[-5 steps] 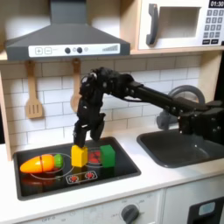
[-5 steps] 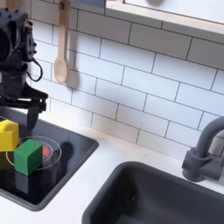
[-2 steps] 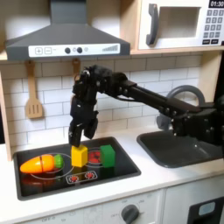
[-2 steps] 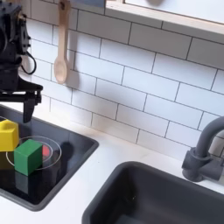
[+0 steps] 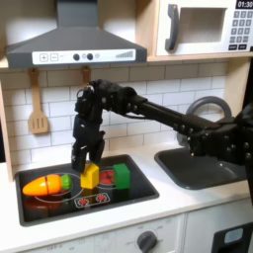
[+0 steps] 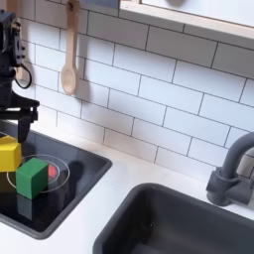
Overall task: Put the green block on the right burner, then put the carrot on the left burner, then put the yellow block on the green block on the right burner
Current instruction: 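Put the yellow block on the green block on the right burner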
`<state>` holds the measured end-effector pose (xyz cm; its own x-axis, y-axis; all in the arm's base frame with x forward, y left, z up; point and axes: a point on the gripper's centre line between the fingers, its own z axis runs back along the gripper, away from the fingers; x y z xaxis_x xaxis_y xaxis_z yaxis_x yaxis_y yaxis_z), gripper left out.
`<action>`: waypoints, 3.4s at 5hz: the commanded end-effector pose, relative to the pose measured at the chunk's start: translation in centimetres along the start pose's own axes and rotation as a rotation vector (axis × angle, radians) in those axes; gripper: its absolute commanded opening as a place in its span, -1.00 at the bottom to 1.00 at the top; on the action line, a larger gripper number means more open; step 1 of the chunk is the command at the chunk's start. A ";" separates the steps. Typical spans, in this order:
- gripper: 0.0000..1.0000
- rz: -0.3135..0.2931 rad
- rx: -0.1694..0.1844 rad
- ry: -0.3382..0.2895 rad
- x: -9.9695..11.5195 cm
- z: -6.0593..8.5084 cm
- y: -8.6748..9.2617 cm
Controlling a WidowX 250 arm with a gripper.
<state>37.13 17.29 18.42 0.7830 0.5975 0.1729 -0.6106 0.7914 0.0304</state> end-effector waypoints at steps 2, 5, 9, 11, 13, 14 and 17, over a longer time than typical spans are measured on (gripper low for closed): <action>1.00 -0.015 0.003 0.034 -1.3 -0.7 -0.2; 1.00 0.004 0.002 0.034 -1.2 -1.3 -0.4; -0.04 0.022 0.036 0.032 -0.9 -1.7 -0.6; -1.00 0.032 0.041 0.043 -0.6 -1.9 -0.5; -1.00 0.009 -0.003 0.047 -0.4 -1.3 -0.7; -1.00 -0.025 -0.039 0.057 -0.3 -0.9 -1.0; -1.00 -0.082 -0.094 0.057 0.0 1.1 -0.6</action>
<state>37.35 16.75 19.31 0.8341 0.5401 0.1122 -0.5384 0.8413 -0.0481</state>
